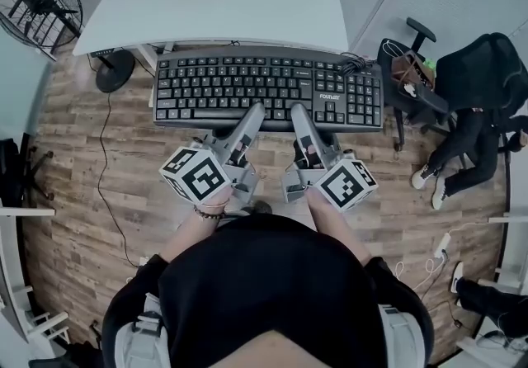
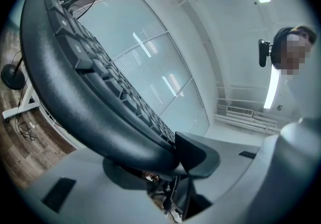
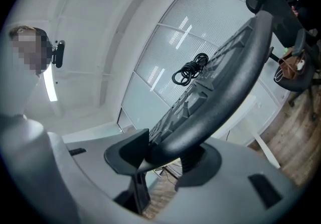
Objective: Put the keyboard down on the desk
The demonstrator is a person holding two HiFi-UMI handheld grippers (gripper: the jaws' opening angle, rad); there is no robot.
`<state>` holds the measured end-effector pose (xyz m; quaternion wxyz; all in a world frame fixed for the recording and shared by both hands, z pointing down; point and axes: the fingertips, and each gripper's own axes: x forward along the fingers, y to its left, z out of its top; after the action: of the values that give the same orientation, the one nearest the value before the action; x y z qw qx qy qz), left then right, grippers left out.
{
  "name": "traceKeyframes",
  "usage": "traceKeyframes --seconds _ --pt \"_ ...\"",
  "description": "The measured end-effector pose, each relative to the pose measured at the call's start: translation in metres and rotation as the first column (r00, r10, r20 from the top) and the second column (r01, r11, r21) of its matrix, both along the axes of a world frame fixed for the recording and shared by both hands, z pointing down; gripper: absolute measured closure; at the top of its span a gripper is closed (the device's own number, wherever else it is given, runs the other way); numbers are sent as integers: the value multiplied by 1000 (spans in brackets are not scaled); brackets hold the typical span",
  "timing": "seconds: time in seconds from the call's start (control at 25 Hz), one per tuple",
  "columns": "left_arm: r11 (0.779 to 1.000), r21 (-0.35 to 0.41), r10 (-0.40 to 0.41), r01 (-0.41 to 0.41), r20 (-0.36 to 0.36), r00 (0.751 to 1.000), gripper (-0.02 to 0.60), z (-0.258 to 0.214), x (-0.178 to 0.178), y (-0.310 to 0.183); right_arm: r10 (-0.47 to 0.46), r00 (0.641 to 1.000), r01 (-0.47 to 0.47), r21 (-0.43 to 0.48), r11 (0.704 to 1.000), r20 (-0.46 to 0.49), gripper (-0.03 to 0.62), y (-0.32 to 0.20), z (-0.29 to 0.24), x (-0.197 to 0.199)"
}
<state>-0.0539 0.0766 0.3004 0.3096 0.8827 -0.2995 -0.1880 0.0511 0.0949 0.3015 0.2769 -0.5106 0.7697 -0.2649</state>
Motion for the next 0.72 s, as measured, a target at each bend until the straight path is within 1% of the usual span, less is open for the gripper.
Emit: traceKeyframes --seconds 0.28,0.6,0.72 --pt "1000 2 -18 18 0 1000 407 4 0 0 -20 1000 20 -3 1000 4 416 -1 3 0" --pt "998 -32 -50 50 7 999 407 6 -3 0 -49 999 49 -25 998 14 416 -5 7 -2" --pt "998 -33 -56 56 8 998 407 6 -4 1 -55 998 56 -28 998 19 416 -4 6 -3"
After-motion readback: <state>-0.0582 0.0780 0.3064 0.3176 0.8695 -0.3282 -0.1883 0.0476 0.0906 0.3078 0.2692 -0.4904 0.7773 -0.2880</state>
